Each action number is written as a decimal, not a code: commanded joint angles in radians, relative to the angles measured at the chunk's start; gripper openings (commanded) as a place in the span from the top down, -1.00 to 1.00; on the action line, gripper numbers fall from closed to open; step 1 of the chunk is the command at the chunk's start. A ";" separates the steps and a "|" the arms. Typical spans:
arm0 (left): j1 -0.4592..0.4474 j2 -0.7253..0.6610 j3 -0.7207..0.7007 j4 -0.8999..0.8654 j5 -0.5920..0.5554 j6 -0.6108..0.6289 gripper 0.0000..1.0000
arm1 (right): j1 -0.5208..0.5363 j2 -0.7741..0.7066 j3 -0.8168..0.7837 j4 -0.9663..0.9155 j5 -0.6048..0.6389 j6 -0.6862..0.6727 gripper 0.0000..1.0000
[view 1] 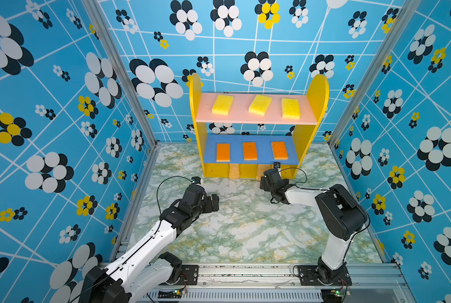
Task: Arrange cleaning sponges on a shelf
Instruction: Move the cleaning sponge to the shelf.
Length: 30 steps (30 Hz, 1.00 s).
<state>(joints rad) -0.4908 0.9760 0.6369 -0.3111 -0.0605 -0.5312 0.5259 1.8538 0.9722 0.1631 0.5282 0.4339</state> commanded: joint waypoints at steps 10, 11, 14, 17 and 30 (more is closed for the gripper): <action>0.012 -0.004 0.005 -0.014 -0.016 0.014 -0.98 | -0.025 0.054 0.076 -0.057 0.044 -0.020 -0.99; 0.012 -0.003 0.005 -0.014 -0.016 0.012 -0.98 | -0.027 0.054 0.080 -0.060 0.047 -0.020 -0.99; 0.012 -0.002 0.004 -0.013 -0.018 0.013 -0.98 | -0.030 0.049 0.081 -0.062 0.036 -0.029 -0.98; 0.012 0.005 -0.001 0.000 -0.014 0.019 -0.98 | -0.030 0.010 0.045 -0.033 -0.015 -0.058 -0.99; 0.007 0.097 -0.053 0.214 0.031 0.045 -0.98 | 0.017 -0.175 -0.142 0.115 -0.241 -0.105 -0.99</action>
<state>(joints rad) -0.4900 1.0595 0.6189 -0.2054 -0.0486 -0.5186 0.5251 1.7008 0.8509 0.2474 0.3290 0.3470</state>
